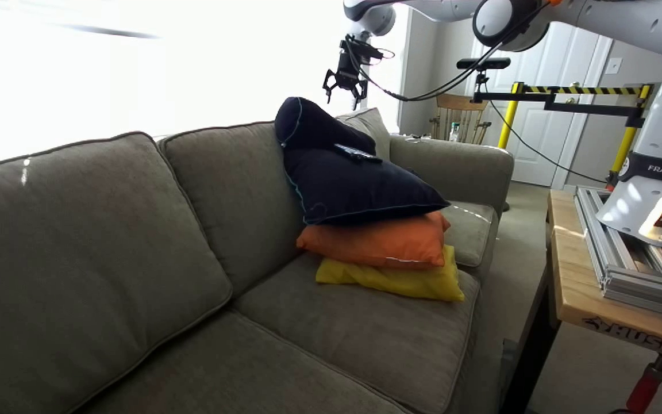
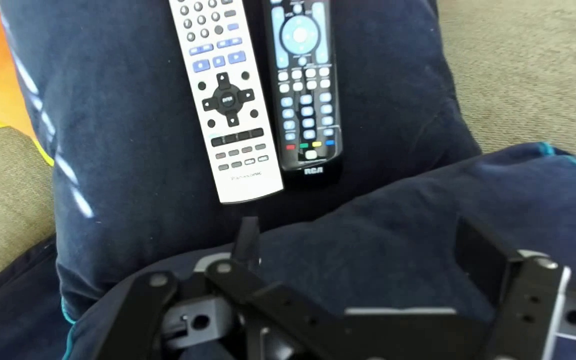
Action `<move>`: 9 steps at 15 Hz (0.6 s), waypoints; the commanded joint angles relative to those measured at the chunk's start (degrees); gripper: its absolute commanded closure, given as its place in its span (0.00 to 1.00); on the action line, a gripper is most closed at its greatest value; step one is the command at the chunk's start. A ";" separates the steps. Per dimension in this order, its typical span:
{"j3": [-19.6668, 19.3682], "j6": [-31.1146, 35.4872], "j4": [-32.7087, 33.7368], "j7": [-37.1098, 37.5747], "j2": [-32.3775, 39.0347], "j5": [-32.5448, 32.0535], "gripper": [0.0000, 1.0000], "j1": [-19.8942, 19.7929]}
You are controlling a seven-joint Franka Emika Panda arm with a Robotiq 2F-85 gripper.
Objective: Flip the remote on the right
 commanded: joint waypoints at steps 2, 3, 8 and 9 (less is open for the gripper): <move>1.56 -3.68 -1.79 5.04 -7.05 0.79 0.00 -0.68; 1.22 -2.90 -1.52 6.43 -8.00 0.47 0.00 -0.54; 3.41 -13.92 -3.04 1.96 -14.24 1.80 0.00 -2.15; 3.50 -17.27 -2.96 0.99 -15.15 1.71 0.00 -2.41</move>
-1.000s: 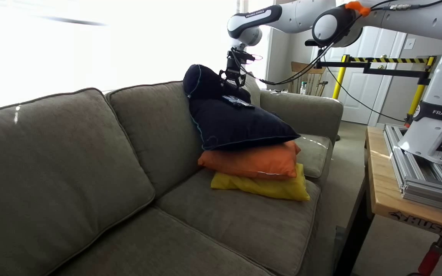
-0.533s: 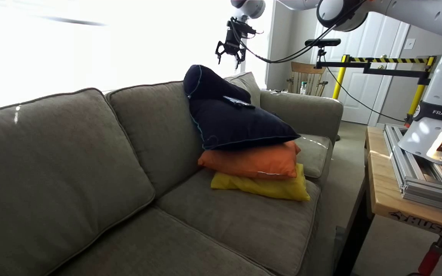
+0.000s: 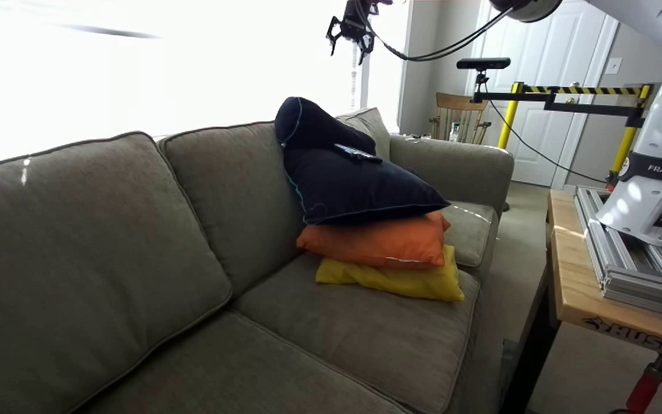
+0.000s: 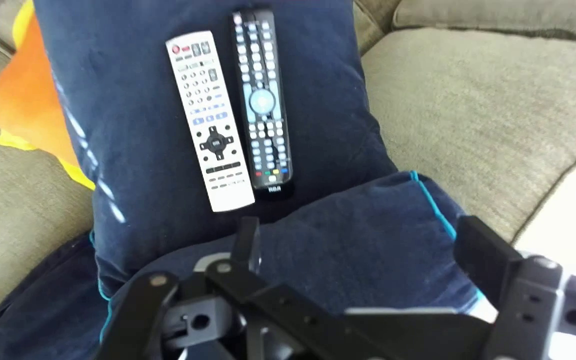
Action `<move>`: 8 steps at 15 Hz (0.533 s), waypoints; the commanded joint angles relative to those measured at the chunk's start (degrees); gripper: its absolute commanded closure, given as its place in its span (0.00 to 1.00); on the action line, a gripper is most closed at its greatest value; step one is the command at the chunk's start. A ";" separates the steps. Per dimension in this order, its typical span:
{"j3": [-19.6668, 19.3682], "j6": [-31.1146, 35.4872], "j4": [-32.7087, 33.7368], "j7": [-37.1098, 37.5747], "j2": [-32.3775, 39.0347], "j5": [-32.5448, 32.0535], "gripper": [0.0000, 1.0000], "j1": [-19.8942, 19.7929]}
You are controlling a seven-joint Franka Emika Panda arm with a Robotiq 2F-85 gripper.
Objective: Flip the remote on the right
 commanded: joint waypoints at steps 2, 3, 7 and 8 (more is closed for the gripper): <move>1.10 -12.59 -2.08 -4.86 -5.54 0.70 0.00 -1.75; 0.77 -13.99 -1.79 -5.98 -6.05 0.42 0.00 -1.77; 0.12 -15.73 -0.69 -13.05 -7.40 -0.46 0.00 -2.04; 0.16 -15.78 -0.66 -14.71 -7.65 -0.39 0.00 -2.17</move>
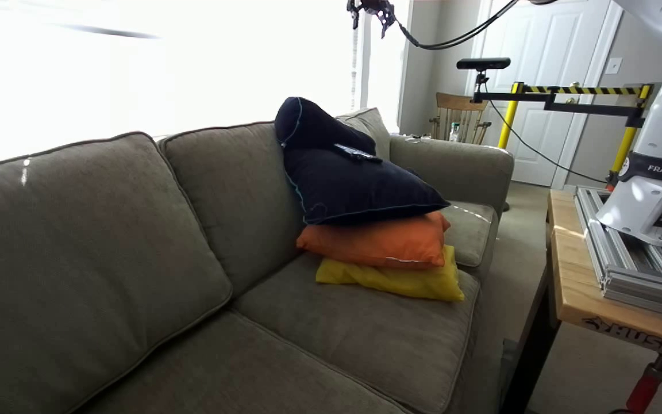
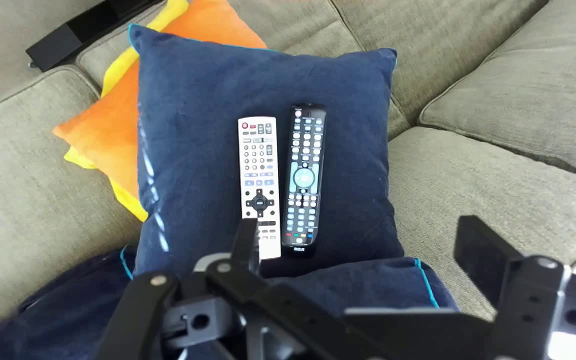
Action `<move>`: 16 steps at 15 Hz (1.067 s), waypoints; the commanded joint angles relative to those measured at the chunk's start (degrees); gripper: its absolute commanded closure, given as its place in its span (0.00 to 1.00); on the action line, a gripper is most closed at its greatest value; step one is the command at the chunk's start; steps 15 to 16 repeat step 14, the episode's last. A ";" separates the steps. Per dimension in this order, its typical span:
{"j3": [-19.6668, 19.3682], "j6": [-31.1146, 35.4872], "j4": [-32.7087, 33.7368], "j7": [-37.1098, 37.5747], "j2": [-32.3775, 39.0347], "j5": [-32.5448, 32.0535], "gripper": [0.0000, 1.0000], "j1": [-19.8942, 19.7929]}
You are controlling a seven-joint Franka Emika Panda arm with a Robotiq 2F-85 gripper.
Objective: Flip the remote on the right
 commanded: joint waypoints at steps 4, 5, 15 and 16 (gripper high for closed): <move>0.02 -1.33 -0.40 -10.77 -2.39 -0.48 0.00 -0.67; -0.01 -1.28 -0.39 -11.84 -2.62 -0.55 0.00 -0.69; -0.05 -0.57 1.07 -11.26 -1.25 0.00 0.00 -0.28; -0.05 -0.57 1.07 -11.26 -1.25 0.00 0.00 -0.28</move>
